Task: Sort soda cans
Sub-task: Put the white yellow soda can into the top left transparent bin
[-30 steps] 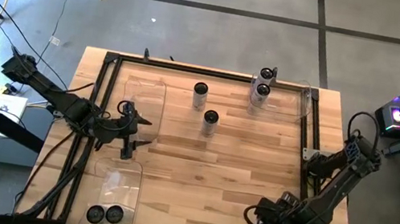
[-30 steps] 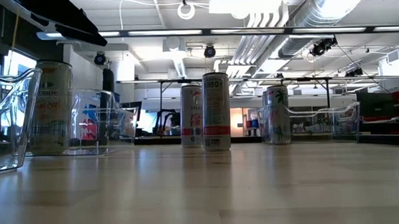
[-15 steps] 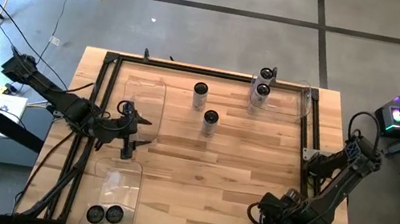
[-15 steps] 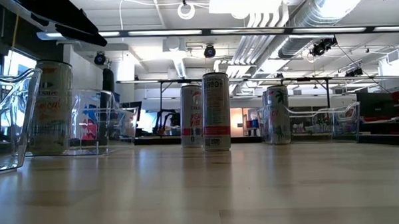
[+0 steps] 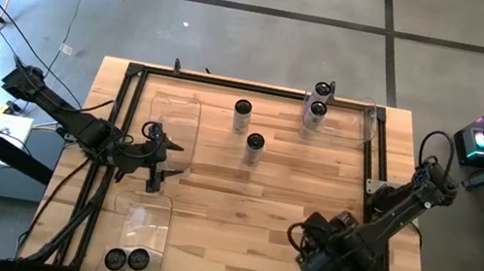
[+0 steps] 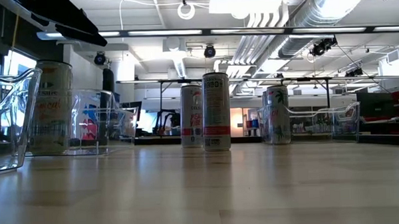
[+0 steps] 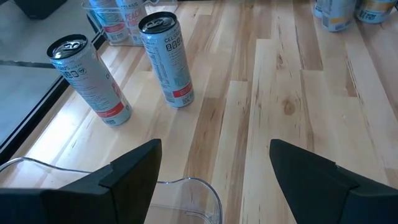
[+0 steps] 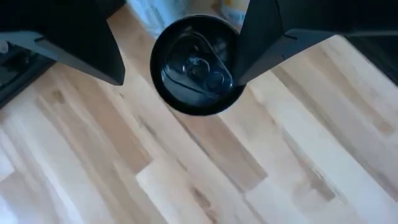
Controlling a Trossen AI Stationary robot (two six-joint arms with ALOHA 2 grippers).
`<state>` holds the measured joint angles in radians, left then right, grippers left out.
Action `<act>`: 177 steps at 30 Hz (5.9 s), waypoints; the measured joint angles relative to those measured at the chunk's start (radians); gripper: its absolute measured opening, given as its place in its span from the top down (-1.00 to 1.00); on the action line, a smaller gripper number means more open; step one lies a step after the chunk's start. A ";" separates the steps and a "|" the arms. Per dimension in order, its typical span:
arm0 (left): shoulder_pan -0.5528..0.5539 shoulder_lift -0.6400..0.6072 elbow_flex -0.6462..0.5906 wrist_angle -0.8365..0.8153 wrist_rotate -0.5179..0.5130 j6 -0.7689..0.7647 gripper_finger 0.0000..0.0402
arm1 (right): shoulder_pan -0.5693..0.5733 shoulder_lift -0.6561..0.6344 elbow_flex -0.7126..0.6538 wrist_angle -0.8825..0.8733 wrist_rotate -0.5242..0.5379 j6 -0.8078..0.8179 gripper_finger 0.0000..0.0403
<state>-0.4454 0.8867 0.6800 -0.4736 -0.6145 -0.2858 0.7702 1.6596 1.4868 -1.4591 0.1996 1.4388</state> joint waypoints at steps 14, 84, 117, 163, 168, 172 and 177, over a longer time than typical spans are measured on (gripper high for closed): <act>0.000 0.000 0.000 0.000 0.000 0.000 -0.46 | 0.046 0.000 0.000 -0.005 -0.100 -0.001 -0.47; 0.000 0.000 0.000 0.002 -0.026 -0.027 -0.46 | -0.350 0.146 -0.441 1.376 0.590 -1.021 -0.16; 0.000 0.098 0.000 0.210 -0.035 -0.060 -0.46 | -0.493 0.423 -0.828 3.032 0.180 -1.456 -0.16; 0.053 0.370 0.000 0.496 0.099 -0.096 -0.46 | -0.404 0.421 -0.828 2.922 0.271 -1.486 -0.37; 0.057 0.422 0.000 0.548 0.109 -0.021 -0.46 | -0.405 0.423 -0.829 2.927 0.270 -1.490 -0.38; 0.057 0.478 0.000 0.678 0.110 0.080 -0.46 | -0.404 0.423 -0.829 2.937 0.270 -1.492 -0.38; 0.056 0.537 0.000 0.827 0.117 0.168 -0.46 | -0.404 0.423 -0.829 2.947 0.270 -1.492 -0.38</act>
<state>-0.3893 1.4238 0.6804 0.3530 -0.4973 -0.1174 0.3660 2.0827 0.6579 1.4875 0.4696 -0.0534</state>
